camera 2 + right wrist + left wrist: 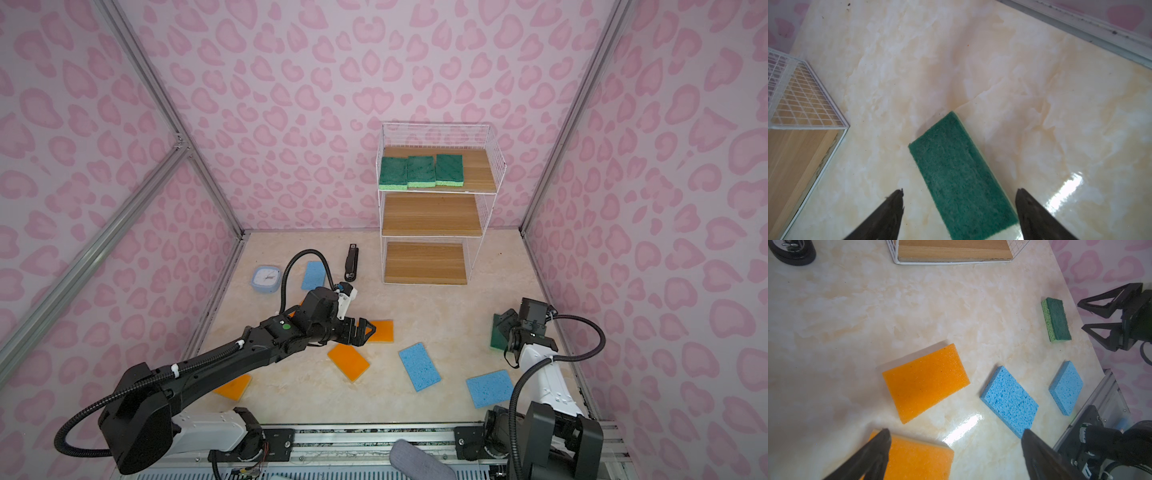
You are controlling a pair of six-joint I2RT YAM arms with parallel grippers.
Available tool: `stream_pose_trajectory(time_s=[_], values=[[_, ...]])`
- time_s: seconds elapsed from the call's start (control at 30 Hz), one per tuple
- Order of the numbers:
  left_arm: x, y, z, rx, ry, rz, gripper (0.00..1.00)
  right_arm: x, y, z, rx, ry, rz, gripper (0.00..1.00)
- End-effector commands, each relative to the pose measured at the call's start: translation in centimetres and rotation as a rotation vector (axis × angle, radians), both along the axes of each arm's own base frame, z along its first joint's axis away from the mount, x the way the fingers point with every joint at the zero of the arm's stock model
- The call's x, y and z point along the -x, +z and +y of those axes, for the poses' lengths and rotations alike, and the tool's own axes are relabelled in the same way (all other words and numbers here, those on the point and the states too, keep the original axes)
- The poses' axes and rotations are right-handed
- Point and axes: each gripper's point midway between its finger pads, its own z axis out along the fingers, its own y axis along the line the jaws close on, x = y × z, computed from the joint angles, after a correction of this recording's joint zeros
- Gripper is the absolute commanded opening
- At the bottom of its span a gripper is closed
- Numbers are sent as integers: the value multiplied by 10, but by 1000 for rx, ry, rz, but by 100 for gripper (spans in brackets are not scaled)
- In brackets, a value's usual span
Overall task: Place and organize the cleaning sponges onto the shelf
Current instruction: 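Withdraw the right arm and reach down to the green sponge on the table, then grasp the green sponge on the table with the right gripper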
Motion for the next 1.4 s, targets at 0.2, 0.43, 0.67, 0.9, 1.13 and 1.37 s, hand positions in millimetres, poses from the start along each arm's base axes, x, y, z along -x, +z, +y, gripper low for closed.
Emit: stream_pose_trajectory(time_s=[0.2, 0.43, 0.67, 0.9, 1.13, 1.37], values=[[3, 1, 14, 5, 10, -3, 99, -18, -24, 11, -109, 60, -1, 85], [1, 4, 17, 12, 22, -10, 99, -32, -23, 32, -135, 166, -11, 79], [0, -2, 21, -3, 31, -5, 99, -58, -36, 102, -172, 404, 41, 75], [5, -7, 26, -2, 47, -4, 99, -70, -52, 160, -149, 564, 110, 68], [7, -5, 32, -2, 54, -17, 99, -68, -37, 165, -85, 581, 94, 67], [4, -3, 29, 7, 53, -21, 99, -62, 10, 116, -155, 445, -81, 65]])
